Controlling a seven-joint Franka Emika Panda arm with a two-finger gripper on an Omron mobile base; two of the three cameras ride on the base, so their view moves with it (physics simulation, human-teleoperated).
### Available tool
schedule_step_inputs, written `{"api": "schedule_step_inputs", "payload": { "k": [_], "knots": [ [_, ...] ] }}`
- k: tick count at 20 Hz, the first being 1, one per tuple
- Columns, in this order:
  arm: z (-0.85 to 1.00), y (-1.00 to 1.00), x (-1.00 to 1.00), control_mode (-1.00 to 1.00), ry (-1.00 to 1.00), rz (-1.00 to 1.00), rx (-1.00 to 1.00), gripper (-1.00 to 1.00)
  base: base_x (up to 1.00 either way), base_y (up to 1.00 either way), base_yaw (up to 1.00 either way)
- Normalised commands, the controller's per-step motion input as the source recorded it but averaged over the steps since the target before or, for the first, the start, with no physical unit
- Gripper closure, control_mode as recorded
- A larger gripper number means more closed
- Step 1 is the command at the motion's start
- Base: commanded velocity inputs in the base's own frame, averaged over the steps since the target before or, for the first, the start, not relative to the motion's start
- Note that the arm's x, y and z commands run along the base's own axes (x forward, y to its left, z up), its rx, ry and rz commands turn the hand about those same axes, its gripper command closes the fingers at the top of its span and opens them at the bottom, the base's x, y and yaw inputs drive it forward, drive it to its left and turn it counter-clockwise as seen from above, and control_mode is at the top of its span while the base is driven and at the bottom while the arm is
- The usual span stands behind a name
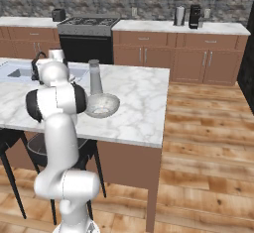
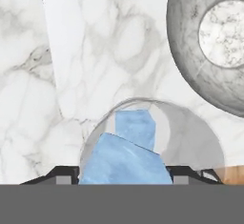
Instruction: There are two ice cubes in the ice bowl. Place both ice cubes in the glass cup.
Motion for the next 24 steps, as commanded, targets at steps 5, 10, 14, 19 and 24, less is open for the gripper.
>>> {"api": "schedule_step_inputs", "payload": {
  "k": [5, 10, 14, 19, 24],
  "knots": [
    [0.0, -0.27, -0.33, -1.0, -0.08, 0.0, 0.02, 1.0, 0.0, 0.0, 0.0],
    [-0.01, -0.25, 0.05, -1.0, -0.07, 0.0, 0.0, 1.0, 0.0, 0.0, 0.0],
    [0.0, -0.08, 0.0, -1.0, -0.08, 0.0, 0.01, 1.0, 0.0, 0.0, 0.0],
    [0.0, 0.0, 0.01, -1.0, -0.03, 0.0, 0.02, 1.0, 0.0, 0.0, 0.0],
    [0.0, 0.0, 0.07, -1.0, 0.0, 0.0, 0.0, 1.0, 0.0, 0.0, 0.0]
  ]
}}
